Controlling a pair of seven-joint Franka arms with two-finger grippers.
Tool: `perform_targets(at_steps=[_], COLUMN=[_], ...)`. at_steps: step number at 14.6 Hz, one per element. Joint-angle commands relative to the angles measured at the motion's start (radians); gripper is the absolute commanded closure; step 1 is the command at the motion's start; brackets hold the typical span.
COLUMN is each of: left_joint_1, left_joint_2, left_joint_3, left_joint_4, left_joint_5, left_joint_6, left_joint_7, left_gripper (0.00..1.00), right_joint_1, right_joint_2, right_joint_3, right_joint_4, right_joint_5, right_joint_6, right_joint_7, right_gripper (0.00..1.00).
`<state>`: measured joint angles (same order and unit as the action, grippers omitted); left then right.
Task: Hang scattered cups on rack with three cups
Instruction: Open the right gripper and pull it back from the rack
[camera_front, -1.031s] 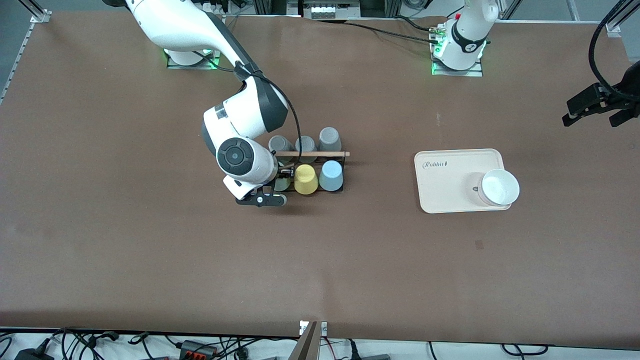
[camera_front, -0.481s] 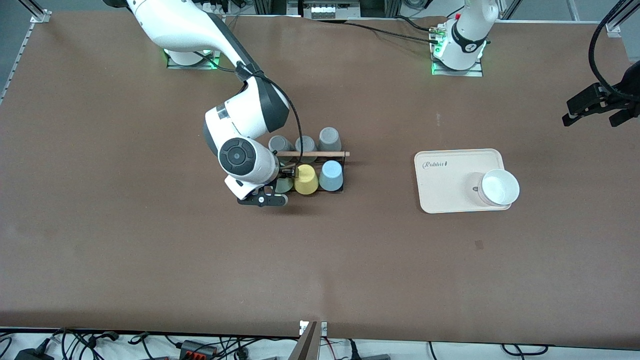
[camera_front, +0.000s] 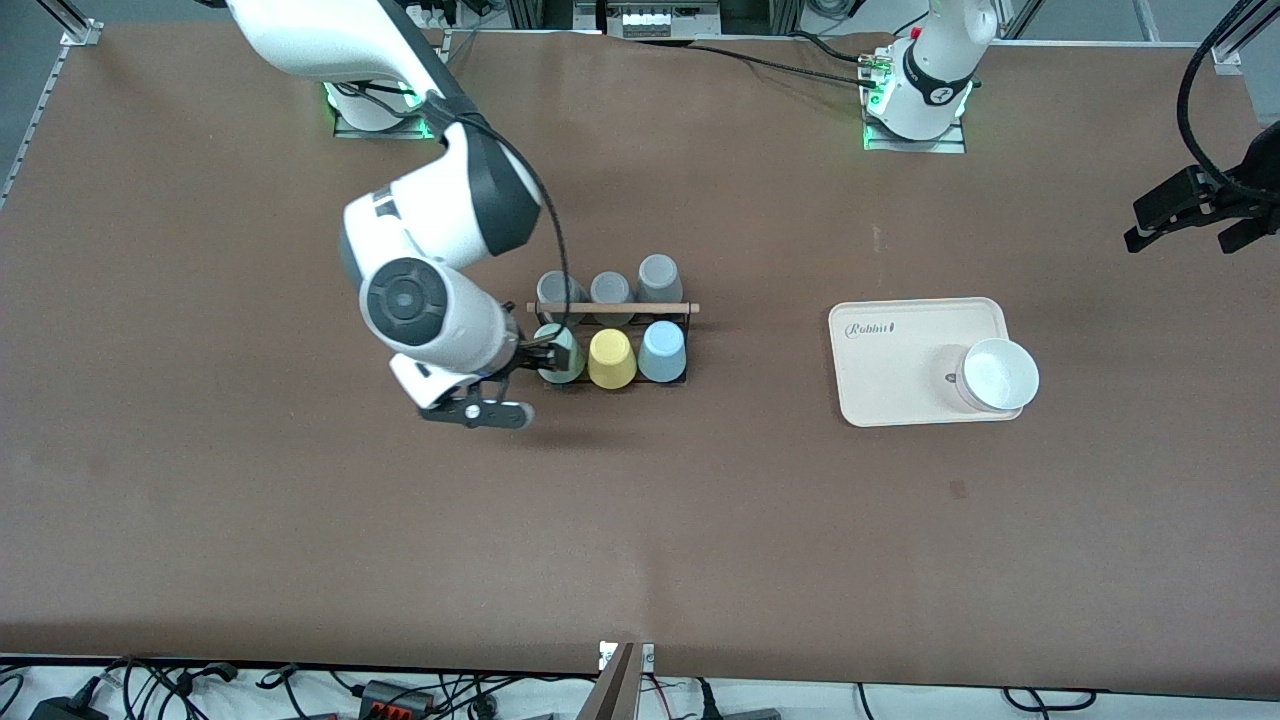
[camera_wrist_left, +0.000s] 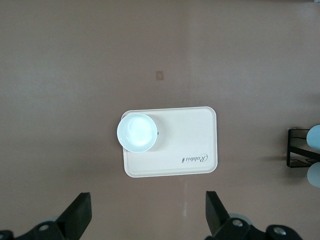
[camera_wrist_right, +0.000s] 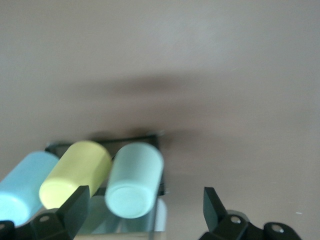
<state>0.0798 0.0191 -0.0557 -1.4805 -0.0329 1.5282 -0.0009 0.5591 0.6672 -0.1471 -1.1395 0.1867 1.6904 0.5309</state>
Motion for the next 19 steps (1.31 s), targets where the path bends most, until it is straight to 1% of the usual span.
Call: perform_targets(at_steps=[1, 3, 4, 6, 9, 11, 13, 14, 15, 17, 18, 19], left_joint_1=[0.003, 0.003, 0.003, 0.003, 0.003, 0.005, 0.003, 0.003, 0.003, 0.005, 0.005, 0.005], left_joint_2=[-0.001, -0.001, -0.001, -0.001, -0.001, -0.001, -0.001, -0.001, -0.001, -0.001, -0.001, -0.001], left_joint_3=[-0.009, -0.007, -0.009, -0.009, -0.009, -0.007, -0.007, -0.007, -0.007, -0.007, -0.006, -0.006], left_joint_4=[0.019, 0.019, 0.019, 0.019, 0.020, 0.020, 0.019, 0.020, 0.019, 0.019, 0.019, 0.020], left_joint_5=[0.019, 0.018, 0.019, 0.019, 0.019, 0.019, 0.019, 0.019, 0.019, 0.019, 0.018, 0.015], left_joint_6=[-0.019, -0.019, -0.019, -0.019, -0.019, -0.019, -0.019, -0.019, -0.019, -0.019, -0.019, -0.019], left_joint_7=[0.009, 0.009, 0.009, 0.009, 0.010, 0.009, 0.009, 0.009, 0.009, 0.010, 0.010, 0.009], left_gripper=[0.00, 0.00, 0.00, 0.00, 0.00, 0.00, 0.00, 0.00, 0.00, 0.00, 0.00, 0.00], right_joint_1=[-0.030, -0.085, -0.131, -0.218, -0.318, -0.340, -0.361, -0.395, -0.438, -0.536, -0.553, -0.550], right_joint_2=[-0.001, -0.041, -0.060, -0.095, -0.141, -0.156, -0.196, -0.221, -0.251, -0.331, -0.357, -0.366], right_joint_3=[-0.095, -0.153, -0.163, -0.163, -0.158, -0.161, -0.152, -0.128, -0.067, 0.064, 0.090, 0.090], right_joint_4=[0.032, 0.032, 0.032, 0.032, 0.032, 0.032, 0.027, 0.020, -0.008, -0.098, -0.133, -0.147], right_joint_5=[0.003, 0.005, 0.005, 0.005, 0.000, -0.016, -0.030, -0.039, -0.067, -0.169, -0.196, -0.197], right_joint_6=[-0.035, -0.037, -0.053, -0.070, -0.074, -0.072, -0.070, -0.069, -0.061, -0.034, -0.022, -0.021], right_joint_7=[-0.134, -0.280, -0.325, -0.395, -0.500, -0.543, -0.548, -0.548, -0.548, -0.545, -0.545, -0.545], right_gripper=[0.00, 0.00, 0.00, 0.00, 0.00, 0.00, 0.00, 0.00, 0.00, 0.00, 0.00, 0.00])
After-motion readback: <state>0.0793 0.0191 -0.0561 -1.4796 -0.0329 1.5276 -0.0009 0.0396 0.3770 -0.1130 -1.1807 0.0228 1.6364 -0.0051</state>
